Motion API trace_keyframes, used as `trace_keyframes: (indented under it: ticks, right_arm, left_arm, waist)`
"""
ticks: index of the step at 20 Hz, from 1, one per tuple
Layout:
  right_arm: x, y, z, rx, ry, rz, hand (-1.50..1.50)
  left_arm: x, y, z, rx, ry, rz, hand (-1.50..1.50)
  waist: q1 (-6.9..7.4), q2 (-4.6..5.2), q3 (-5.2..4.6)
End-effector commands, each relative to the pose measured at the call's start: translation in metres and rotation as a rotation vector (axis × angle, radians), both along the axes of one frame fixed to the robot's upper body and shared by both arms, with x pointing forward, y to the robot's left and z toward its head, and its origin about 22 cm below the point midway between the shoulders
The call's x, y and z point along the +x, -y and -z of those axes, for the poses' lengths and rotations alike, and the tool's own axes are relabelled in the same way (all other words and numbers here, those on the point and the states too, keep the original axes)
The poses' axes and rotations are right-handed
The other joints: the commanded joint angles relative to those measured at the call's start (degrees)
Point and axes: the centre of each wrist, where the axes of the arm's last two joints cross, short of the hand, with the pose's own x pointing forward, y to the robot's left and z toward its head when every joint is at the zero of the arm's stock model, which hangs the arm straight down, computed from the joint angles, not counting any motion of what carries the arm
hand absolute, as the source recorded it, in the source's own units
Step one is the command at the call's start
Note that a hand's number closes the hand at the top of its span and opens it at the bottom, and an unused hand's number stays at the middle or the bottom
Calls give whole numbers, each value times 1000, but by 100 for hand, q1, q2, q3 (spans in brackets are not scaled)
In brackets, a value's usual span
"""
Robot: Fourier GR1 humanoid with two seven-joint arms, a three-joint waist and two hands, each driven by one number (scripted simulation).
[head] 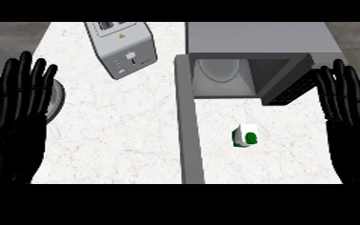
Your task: Pick up the milk, place it into the microwave and close the microwave
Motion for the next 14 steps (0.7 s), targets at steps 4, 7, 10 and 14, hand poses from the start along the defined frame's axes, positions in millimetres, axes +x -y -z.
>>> trace_keyframes:
  ticks: [4, 7, 10, 14]
  right_arm:
    - [1, -39, 5, 32, 41, -146, -150]
    - [-18, -74, 4, 161, -75, -460, -150]
    - [-31, -91, 6, 186, -108, -526, -150]
    - [-42, -99, 2, 176, -110, -513, -150]
  left_arm:
    - [-3, -18, -13, 40, 10, -21, -150]
    - [-11, -5, 8, -97, -97, 10, -150]
    - [-16, -22, 5, -117, -108, -4, -150]
    - [-39, -44, 11, -89, -123, -11, -150]
  waist:
    - [124, 15, 148]
    - [226, 11, 146]
    - [148, 0, 145]
    - [128, 5, 145]
